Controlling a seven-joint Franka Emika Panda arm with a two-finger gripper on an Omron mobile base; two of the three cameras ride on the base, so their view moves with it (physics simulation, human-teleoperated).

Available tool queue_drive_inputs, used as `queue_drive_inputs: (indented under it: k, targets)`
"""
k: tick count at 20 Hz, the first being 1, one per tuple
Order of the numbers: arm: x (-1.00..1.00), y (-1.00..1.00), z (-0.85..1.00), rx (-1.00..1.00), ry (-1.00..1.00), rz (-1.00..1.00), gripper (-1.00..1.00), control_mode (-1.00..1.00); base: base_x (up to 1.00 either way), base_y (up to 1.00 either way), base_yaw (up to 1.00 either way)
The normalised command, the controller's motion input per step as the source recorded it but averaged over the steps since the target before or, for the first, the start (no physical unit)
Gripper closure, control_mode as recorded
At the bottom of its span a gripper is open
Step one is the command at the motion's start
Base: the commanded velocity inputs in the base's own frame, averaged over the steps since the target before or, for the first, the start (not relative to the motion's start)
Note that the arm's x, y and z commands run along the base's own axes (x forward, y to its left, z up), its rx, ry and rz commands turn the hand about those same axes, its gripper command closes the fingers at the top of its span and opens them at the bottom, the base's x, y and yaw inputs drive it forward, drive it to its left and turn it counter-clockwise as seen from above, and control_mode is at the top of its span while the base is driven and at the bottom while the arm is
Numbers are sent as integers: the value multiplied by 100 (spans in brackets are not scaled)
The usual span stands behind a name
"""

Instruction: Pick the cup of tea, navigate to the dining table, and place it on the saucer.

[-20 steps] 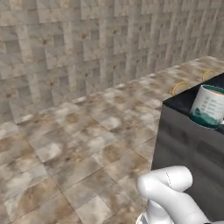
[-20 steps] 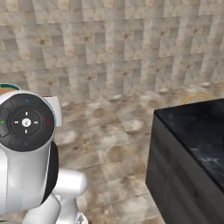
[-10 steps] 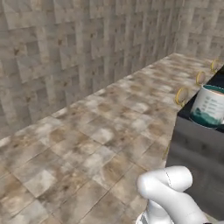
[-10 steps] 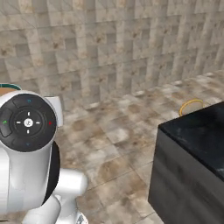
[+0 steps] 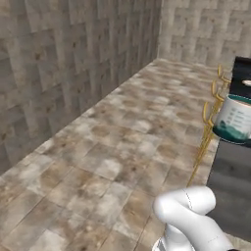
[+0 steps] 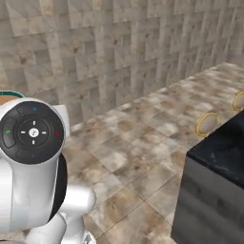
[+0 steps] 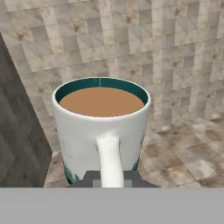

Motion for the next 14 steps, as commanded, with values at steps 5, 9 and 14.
queue_drive_inputs:
  k: [5, 9, 14]
  targets:
    - [0, 0, 0, 0, 0, 0, 100, 100, 100, 100, -46]
    - [0, 0, 0, 0, 0, 0, 100, 100, 100, 100, -51]
    - [0, 0, 0, 0, 0, 0, 100, 100, 100, 97, -56]
